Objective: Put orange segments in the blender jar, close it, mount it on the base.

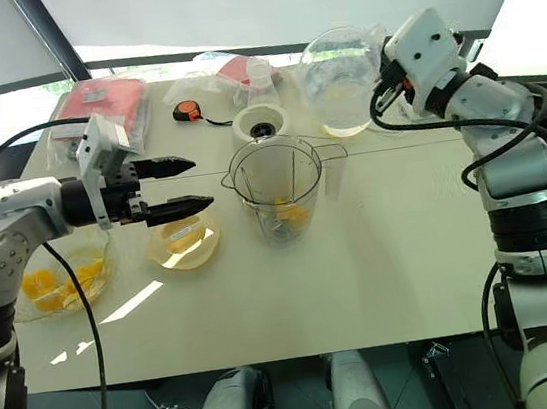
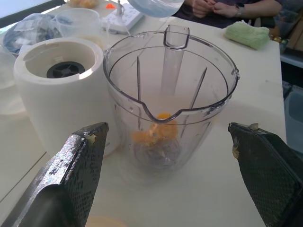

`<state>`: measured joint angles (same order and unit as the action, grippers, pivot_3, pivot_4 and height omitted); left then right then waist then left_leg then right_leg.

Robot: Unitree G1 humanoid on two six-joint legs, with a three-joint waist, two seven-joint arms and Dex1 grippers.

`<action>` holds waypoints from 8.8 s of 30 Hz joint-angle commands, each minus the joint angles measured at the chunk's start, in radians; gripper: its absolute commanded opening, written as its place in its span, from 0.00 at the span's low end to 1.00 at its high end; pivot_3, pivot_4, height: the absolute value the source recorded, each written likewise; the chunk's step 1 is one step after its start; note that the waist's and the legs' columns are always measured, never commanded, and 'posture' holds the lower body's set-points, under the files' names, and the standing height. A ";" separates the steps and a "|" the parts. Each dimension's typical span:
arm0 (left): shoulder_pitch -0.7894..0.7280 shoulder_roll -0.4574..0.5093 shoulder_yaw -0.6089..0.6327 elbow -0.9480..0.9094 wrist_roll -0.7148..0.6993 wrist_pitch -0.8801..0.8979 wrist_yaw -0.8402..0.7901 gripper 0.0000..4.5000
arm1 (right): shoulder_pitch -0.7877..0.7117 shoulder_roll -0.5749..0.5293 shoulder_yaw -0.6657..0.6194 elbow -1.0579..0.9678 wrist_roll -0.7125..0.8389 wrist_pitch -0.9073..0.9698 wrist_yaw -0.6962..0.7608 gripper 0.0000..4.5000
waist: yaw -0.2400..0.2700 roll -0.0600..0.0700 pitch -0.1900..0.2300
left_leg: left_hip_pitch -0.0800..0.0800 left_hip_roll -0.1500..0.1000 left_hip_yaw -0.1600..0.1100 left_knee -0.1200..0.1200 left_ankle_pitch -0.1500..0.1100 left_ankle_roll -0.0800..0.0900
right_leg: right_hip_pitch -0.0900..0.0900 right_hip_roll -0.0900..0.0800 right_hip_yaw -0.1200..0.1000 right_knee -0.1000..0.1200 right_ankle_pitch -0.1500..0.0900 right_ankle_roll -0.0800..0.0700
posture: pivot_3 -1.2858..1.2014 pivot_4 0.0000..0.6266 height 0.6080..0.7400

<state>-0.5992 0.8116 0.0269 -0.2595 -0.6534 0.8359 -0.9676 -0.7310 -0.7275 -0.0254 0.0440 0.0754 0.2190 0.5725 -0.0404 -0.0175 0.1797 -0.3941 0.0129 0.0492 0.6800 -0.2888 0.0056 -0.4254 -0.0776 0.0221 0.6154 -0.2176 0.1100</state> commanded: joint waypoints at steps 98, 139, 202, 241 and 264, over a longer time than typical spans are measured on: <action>-0.102 -0.076 0.056 -0.099 -0.121 0.044 0.074 0.94 | 0.104 0.228 -0.453 0.098 -0.082 0.220 -0.554 0.01 | 0.020 -0.002 0.002 | -0.001 -0.002 0.000 0.000 0.000 0.000 | -0.001 -0.002 -0.001 0.002 0.000 0.000 | 0.52 0.24 1.00; -0.030 0.003 0.021 -0.164 -0.107 0.054 0.084 0.94 | 0.158 0.329 -0.408 0.775 0.023 -0.187 -0.927 0.99 | -0.007 0.001 0.004 | 0.000 -0.001 0.001 0.000 0.000 0.000 | -0.001 0.000 0.001 0.001 0.001 0.001 | 0.52 0.24 1.00; -0.307 -0.227 -0.451 1.129 0.892 -0.880 -0.238 0.07 | 0.934 -0.191 -0.742 -0.866 1.071 0.662 -0.080 1.00 | 0.051 -0.006 -0.001 | -0.007 0.001 -0.002 0.004 -0.002 0.003 | -0.003 -0.002 -0.003 -0.002 -0.002 -0.001 | 0.52 0.24 1.00; -1.141 -0.526 -0.326 1.175 0.685 -0.446 -0.569 0.07 | 0.972 -0.159 -0.518 -0.749 0.783 0.494 0.099 1.00 | 0.044 -0.010 0.001 | -0.014 -0.004 -0.003 0.007 -0.005 0.008 | -0.006 -0.001 -0.004 -0.002 -0.002 0.006 | 0.52 0.24 1.00; -0.954 -0.570 -0.598 1.088 0.653 -0.544 -0.647 0.07 | 1.021 0.031 -0.348 -0.808 0.613 0.407 -0.016 1.00 | 0.053 -0.007 0.000 | -0.014 -0.002 -0.005 0.007 -0.005 0.008 | -0.008 0.002 -0.002 0.000 -0.003 0.001 | 0.52 0.24 1.00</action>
<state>-1.5369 0.2429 -0.5747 0.8600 0.0013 0.2908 -1.6106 0.3004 -0.6967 -0.3643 -0.7422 0.6899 0.6336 0.5618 0.0124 -0.0247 0.1800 -0.4080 0.0108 0.0439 0.6875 -0.2936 0.0141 -0.4336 -0.0755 0.0198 0.6160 -0.2209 0.1111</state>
